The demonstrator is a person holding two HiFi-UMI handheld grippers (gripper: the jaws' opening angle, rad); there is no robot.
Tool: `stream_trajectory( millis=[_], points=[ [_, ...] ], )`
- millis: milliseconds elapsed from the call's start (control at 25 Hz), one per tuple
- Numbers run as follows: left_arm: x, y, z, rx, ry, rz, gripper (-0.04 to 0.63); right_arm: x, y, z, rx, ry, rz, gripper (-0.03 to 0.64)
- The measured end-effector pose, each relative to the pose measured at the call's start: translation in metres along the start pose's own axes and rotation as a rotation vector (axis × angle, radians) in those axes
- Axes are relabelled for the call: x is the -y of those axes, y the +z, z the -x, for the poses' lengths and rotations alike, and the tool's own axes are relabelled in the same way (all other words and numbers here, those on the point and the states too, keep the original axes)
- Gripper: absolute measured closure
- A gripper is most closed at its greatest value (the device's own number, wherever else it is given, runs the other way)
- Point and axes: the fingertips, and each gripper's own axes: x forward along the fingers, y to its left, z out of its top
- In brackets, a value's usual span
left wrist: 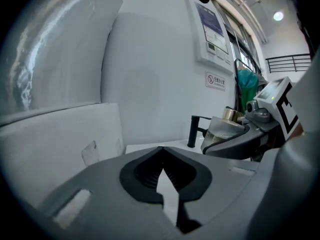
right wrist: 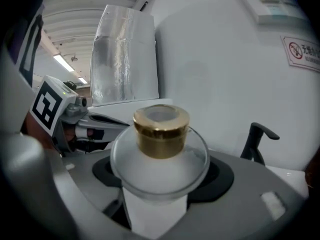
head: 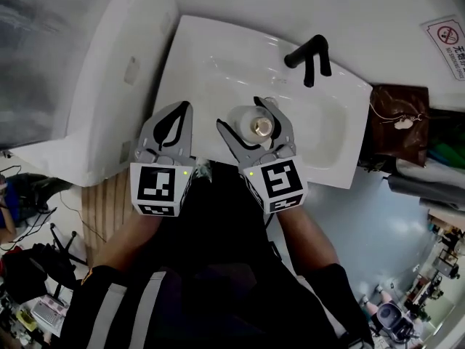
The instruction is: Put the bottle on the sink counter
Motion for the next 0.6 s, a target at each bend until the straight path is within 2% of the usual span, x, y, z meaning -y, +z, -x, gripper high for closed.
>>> stream_trajectory(
  millis=[280,600],
  points=[
    [-0.028,0.007,-0.035,-0.019,0.087,0.037,0.592,0.02,0.011,-0.052,-0.01,0.074,0.035,0.278],
    [-0.06,-0.002,-0.067,-0.047,0.177,0.06,0.594,0.046,0.017,-0.108,-0.022,0.107,0.052,0.278]
  ],
)
